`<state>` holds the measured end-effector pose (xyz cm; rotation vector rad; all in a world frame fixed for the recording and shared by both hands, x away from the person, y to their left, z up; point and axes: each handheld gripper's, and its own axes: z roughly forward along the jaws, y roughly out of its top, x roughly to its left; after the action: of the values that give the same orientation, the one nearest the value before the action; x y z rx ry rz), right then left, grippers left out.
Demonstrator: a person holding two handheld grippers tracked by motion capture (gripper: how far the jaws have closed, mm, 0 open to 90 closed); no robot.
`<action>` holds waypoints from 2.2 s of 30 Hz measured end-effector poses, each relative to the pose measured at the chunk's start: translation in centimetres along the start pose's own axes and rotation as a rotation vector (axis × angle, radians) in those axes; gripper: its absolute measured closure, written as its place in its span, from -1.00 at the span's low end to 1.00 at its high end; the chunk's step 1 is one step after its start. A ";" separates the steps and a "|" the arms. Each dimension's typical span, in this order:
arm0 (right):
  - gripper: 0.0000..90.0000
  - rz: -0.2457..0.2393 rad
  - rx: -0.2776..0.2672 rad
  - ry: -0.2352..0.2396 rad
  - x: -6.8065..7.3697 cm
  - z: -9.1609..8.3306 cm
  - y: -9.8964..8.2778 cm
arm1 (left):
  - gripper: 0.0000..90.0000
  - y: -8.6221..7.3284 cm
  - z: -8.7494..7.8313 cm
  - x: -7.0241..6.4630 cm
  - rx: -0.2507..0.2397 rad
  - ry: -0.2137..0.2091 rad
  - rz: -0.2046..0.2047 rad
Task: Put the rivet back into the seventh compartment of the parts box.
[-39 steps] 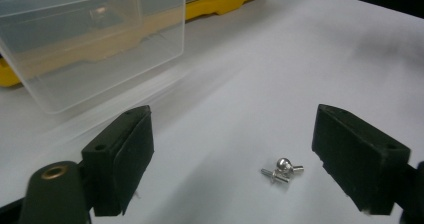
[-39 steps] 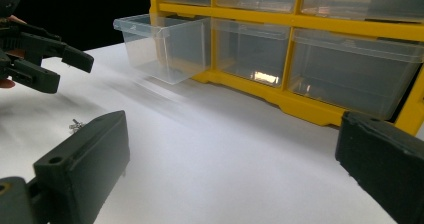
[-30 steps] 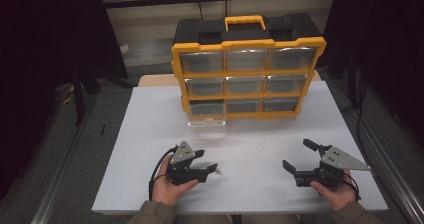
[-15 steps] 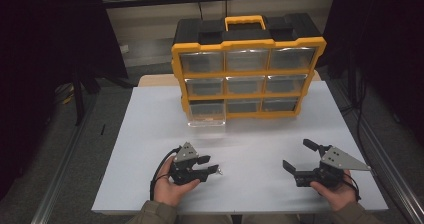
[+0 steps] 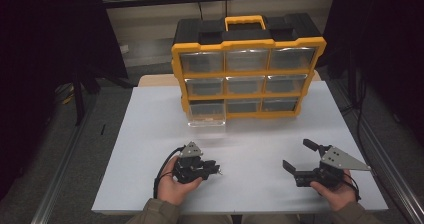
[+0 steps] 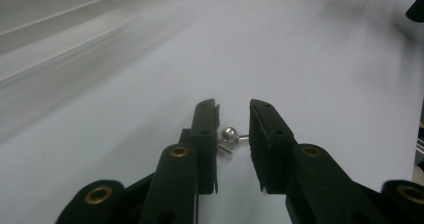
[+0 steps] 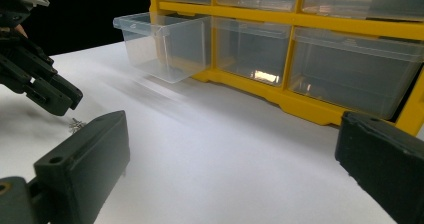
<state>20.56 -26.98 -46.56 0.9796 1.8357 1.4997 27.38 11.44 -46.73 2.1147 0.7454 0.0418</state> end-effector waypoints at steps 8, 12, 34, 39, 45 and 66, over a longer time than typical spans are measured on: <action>-0.98 -0.005 0.000 0.001 0.0 0.0 0.0 | 0.75 0.0 0.6 0.0 0.034 0.004 -0.013; -0.98 0.011 -0.003 -0.007 0.1 0.0 0.0 | 0.79 0.1 0.7 -0.1 0.037 0.001 -0.019; -0.98 0.004 -0.004 -0.002 0.1 0.0 0.1 | 0.97 0.4 1.1 -0.1 0.056 0.009 -0.047; -0.98 0.002 -0.005 0.000 0.1 -0.1 0.1 | 0.97 0.5 0.9 -0.1 0.030 0.014 -0.058; -0.98 0.005 -0.007 -0.002 0.1 -0.1 0.1 | 0.97 0.8 0.3 0.0 0.009 0.036 -0.074; -1.00 0.034 -0.016 0.006 -0.1 -0.2 0.0 | 0.97 1.6 -0.9 0.7 -0.058 0.099 -0.115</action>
<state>20.49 -27.21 -46.49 1.0042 1.8168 1.5367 28.50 11.72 -45.16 2.0227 0.9128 0.1047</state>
